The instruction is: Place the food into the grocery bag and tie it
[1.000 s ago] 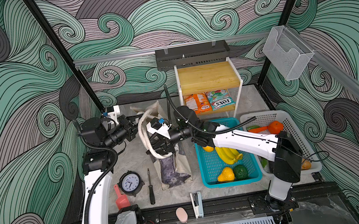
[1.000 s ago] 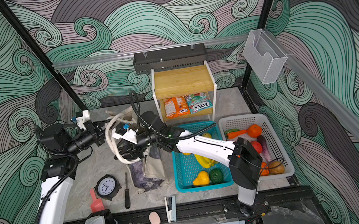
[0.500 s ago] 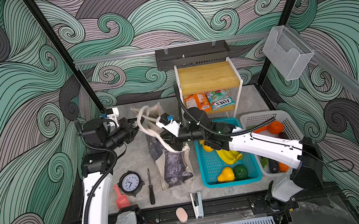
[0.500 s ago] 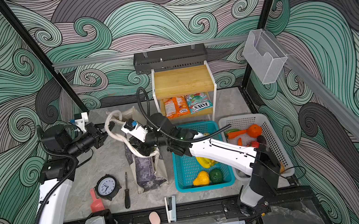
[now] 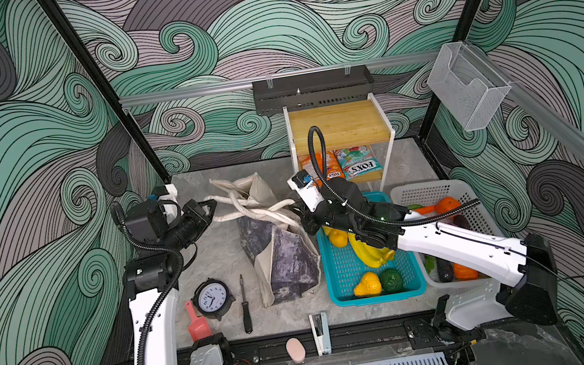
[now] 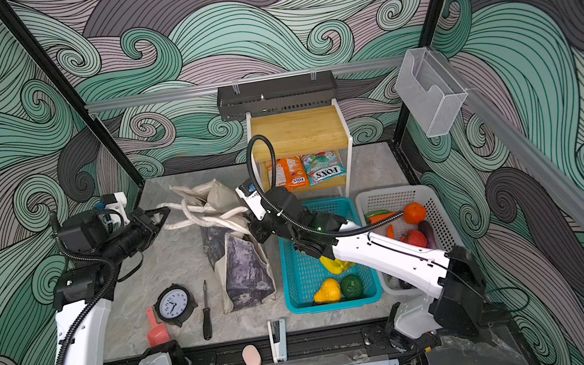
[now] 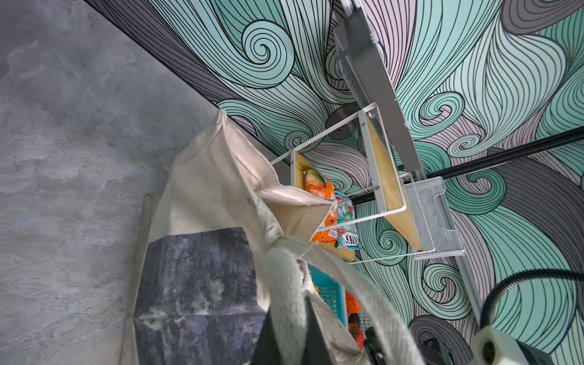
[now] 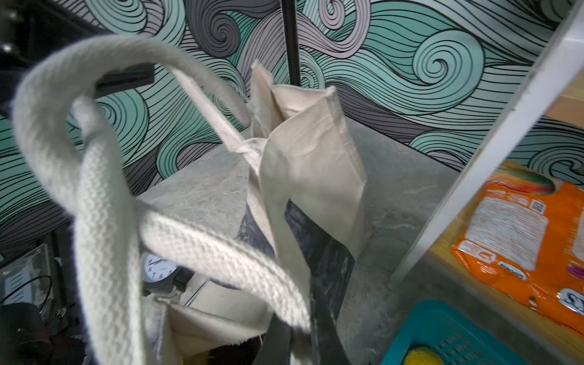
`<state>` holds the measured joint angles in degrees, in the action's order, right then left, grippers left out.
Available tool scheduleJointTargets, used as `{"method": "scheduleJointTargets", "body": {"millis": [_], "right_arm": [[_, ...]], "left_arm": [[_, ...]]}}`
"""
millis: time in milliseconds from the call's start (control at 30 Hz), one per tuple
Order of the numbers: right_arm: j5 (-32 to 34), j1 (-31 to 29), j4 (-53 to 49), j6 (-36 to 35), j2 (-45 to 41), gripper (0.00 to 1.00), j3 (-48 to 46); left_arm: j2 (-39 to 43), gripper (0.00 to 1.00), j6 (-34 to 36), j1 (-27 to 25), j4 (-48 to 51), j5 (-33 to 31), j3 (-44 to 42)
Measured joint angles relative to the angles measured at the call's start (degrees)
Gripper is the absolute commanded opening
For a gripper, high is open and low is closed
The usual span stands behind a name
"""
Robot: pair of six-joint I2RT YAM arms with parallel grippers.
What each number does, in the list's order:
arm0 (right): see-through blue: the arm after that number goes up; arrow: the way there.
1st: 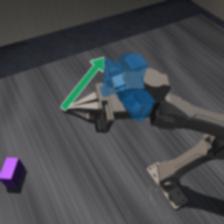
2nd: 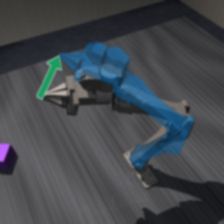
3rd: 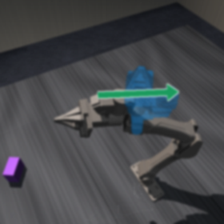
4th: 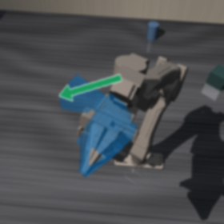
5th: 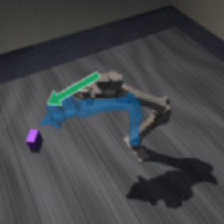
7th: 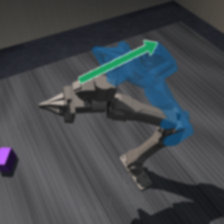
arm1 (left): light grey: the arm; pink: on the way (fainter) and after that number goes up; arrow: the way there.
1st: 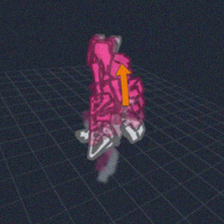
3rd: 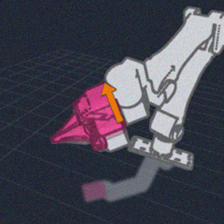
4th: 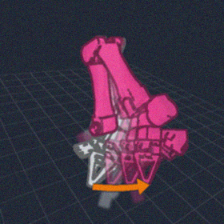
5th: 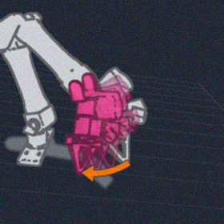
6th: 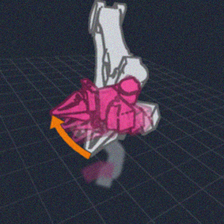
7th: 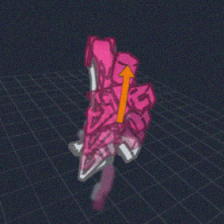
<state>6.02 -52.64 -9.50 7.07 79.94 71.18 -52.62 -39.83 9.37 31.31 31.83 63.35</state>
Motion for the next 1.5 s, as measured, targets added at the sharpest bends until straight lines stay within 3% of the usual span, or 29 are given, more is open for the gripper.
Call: {"method": "scheduleJointTargets", "body": {"millis": [633,800,1200,1500], "right_arm": [[-3.8,9.8,7.2,15.0,-2.1,0.0,-10.1],[-6.6,14.2,6.8,16.3,-2.7,0.0,-11.9],[-10.6,16.2,7.1,19.2,-3.3,0.0,-12.9],[-6.0,14.7,5.6,16.4,3.5,0.0,-4.1]], "left_arm": [[-0.5,0.0,3.9,2.1,7.0,-0.5,2.5],[-1.3,0.0,3.9,3.2,7.6,-1.7,3.4],[-4.9,0.0,3.7,3.7,7.6,-1.0,5.5],[-8.3,0.0,2.4,5.3,6.4,-2.1,8.2]]}}
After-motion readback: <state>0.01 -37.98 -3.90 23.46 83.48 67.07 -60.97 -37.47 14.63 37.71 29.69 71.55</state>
